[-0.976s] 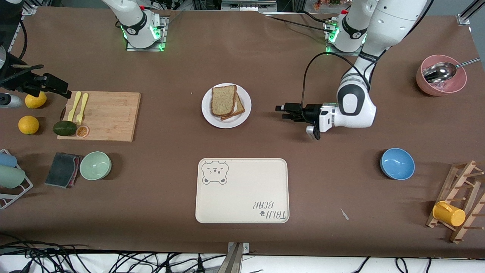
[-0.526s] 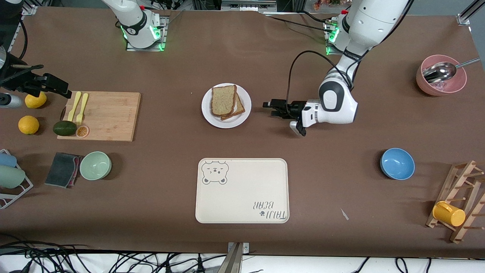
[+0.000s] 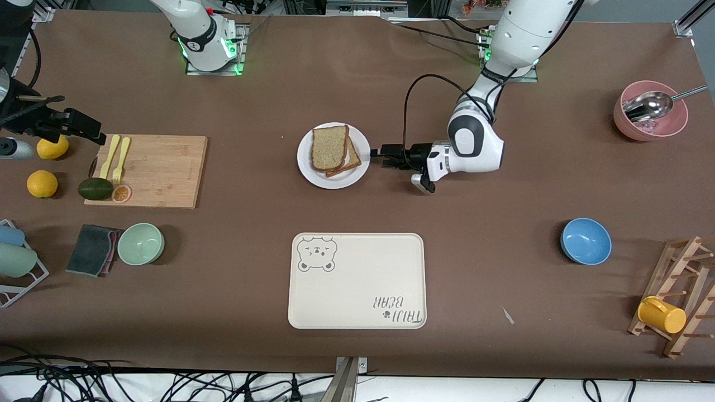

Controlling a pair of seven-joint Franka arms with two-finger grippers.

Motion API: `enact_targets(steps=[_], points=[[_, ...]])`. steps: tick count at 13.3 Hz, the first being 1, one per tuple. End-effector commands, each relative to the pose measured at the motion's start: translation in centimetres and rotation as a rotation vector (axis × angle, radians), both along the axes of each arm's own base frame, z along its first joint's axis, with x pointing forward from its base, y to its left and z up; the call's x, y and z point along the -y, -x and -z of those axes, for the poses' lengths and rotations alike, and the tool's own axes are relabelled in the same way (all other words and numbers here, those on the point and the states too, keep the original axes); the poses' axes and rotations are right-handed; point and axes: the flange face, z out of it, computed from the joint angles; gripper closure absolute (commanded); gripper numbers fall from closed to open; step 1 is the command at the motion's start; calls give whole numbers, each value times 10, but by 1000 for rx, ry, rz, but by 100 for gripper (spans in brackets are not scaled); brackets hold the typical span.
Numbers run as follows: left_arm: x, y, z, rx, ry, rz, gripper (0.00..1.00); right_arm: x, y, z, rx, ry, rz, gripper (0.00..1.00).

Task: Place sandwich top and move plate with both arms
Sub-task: 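Lower the left gripper and grasp the white plate rim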

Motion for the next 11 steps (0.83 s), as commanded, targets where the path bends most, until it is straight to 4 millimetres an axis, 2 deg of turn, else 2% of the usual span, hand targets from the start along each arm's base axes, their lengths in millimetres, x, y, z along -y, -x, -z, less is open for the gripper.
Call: enact_targets(steps=[1,4,7,11], points=[[12,12,7,6,-10,-29,2,2,4,-1,11,-21,-1,0],[21,22,13,-11,-12,-42,6,2,4,-1,11,-21,-1,0],[26,32,18,-17,-22,-43,17,2,4,-1,11,-21,-1,0],[30,48,30,26,-20,-57,23,2,4,-1,11,-21,-1,0]])
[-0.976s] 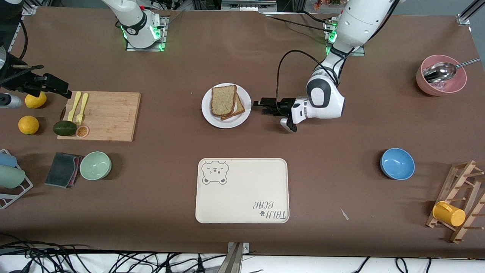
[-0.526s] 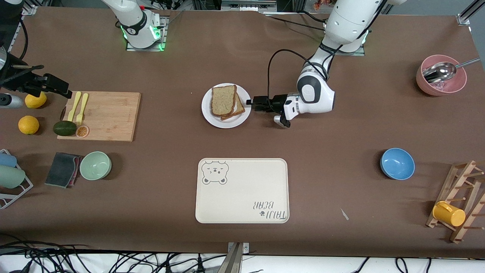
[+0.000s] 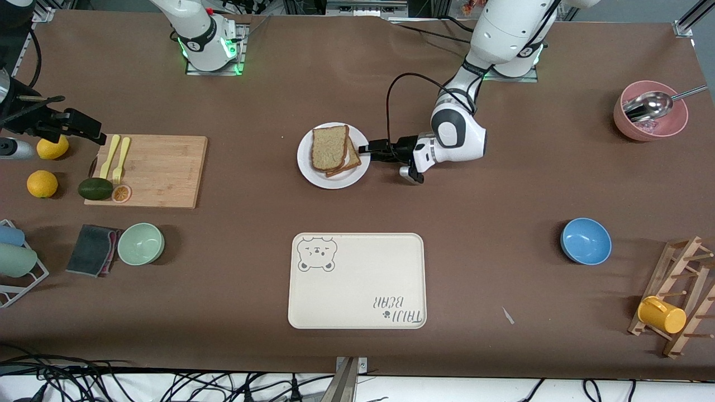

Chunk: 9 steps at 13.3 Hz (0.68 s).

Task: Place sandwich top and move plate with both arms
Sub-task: 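Lower the left gripper and grasp the white plate rim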

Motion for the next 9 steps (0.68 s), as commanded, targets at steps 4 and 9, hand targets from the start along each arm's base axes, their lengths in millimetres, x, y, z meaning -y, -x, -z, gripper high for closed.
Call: enact_targets(steps=[4,9], points=[[-1,11,8,35,-14,-5,44,3,4,-2,13,-20,1,0],[-1,12,9,51,-14,4,63,3,4,-1,11,-29,1,0]])
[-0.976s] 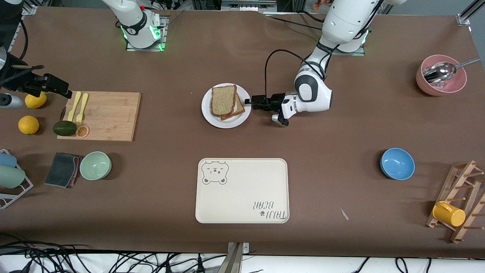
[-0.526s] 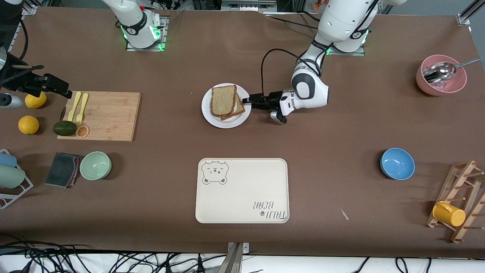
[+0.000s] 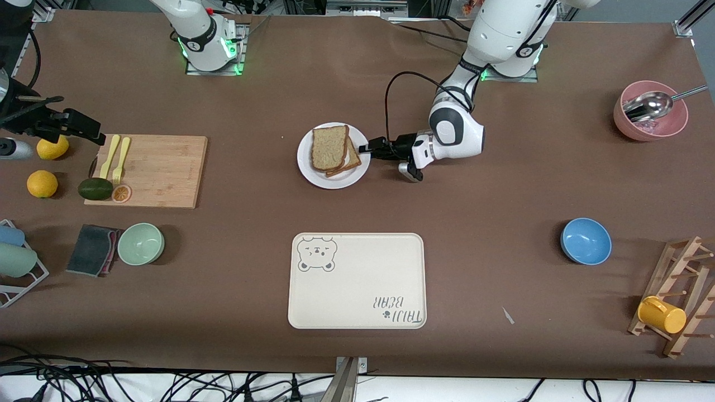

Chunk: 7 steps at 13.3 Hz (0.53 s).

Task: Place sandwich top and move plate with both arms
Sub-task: 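Lower the left gripper and grasp the white plate rim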

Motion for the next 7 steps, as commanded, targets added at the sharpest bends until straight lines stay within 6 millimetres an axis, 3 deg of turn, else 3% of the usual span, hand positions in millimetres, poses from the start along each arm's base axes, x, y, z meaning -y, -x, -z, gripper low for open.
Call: enact_targets(steps=[1,4,7], points=[[0,4,1,25,-2,-13,65,4,4,-1,9,-30,3,0],[1,5,1,25,-1,-12,70,7,4,0,8,-32,6,0],[1,5,1,25,-1,-11,83,7,4,0,8,-32,6,0]])
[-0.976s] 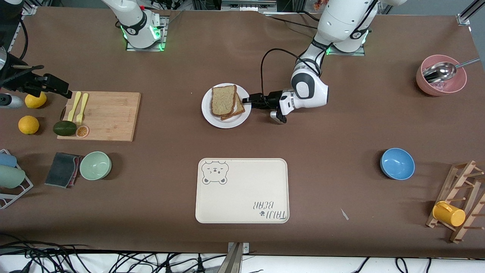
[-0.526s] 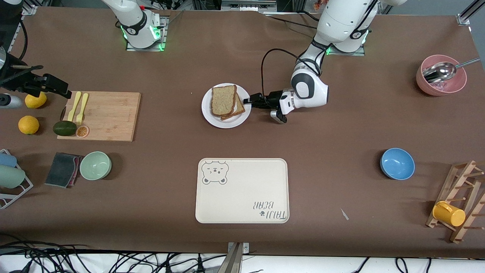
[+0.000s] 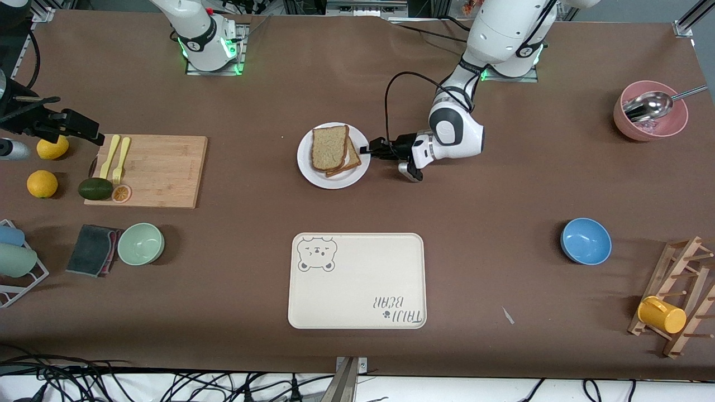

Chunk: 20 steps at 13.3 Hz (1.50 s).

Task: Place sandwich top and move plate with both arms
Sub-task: 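Lower the left gripper and grasp the white plate rim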

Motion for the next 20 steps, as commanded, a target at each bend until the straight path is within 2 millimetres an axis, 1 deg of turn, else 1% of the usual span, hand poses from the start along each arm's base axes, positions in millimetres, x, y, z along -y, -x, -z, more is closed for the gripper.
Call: enact_targets(steps=[1,6,10,15,20], points=[[1,4,0,25,0,-13,88,3,4,-1,10,-23,-3,0],[-1,3,0,24,0,-18,100,3,4,-1,11,-23,-3,0],[-2,0,-2,26,1,-21,100,2,4,-2,13,-23,-5,0],[-4,-9,-12,32,11,-39,100,3,4,-1,11,-23,-3,0],[-21,-36,-29,65,27,-81,100,2,4,-1,13,-23,-5,0]])
